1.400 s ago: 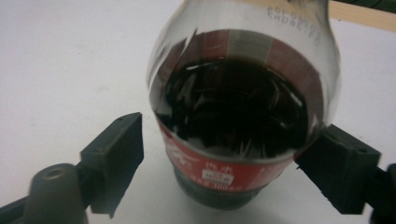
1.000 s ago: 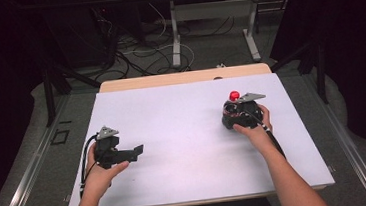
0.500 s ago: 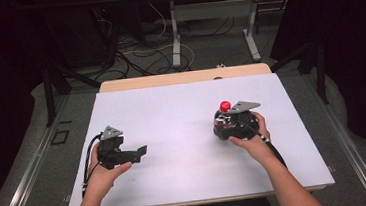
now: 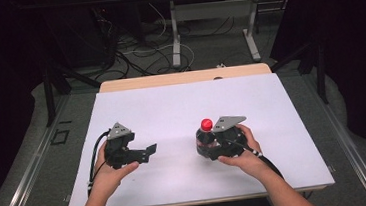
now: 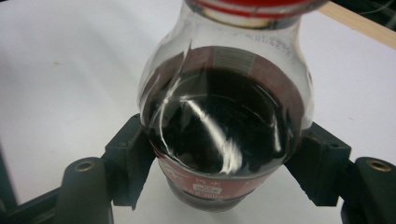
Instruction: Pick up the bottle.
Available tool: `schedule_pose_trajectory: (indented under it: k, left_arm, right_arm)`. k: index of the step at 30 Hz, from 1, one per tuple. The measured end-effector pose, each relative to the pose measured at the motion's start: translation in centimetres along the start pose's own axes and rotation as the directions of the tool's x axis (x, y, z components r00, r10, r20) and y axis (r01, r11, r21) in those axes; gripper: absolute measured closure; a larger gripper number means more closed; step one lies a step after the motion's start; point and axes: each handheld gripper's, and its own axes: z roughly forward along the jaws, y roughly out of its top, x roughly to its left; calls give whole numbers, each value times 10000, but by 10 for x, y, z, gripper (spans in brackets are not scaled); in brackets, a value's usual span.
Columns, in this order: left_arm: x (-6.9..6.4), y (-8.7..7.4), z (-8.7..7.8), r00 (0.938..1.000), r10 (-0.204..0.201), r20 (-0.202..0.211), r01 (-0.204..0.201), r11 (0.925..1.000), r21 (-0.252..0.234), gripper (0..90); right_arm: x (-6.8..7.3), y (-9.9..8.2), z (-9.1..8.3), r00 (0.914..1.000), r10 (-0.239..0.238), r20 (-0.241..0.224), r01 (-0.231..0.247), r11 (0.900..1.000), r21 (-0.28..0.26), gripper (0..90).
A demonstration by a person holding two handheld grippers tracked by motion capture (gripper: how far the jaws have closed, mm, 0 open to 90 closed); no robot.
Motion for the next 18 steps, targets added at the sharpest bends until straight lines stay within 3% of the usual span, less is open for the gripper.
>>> schedule_pose_trajectory:
  k: [2,6,10,12,16,18]
  left_arm:
    - [-7,5,1,9996,95,275,-89,9998,-198,112]
    - [-21,16,1,9948,566,844,-545,9981,-280,160]
    - [-35,26,0,9839,971,1498,-941,9952,-272,171]
    - [-41,29,0,9815,1042,1608,-987,9942,-417,192]
    - [-50,38,-2,9695,1331,2056,-1283,9911,-368,229]
    - [-54,41,-2,9670,1517,2049,-1443,9882,-504,255]
  right_arm:
    - [6,1,0,9992,-148,-370,153,9998,134,297]
    - [16,2,1,9960,-629,-628,635,9980,74,296]
    - [22,1,2,9925,-792,-930,809,9966,142,296]
    - [25,0,3,9908,-902,-1005,921,9957,142,296]
    - [28,-2,2,9899,-819,-1156,844,9963,163,296]
    - [28,-3,2,9880,-889,-1260,914,9957,140,296]
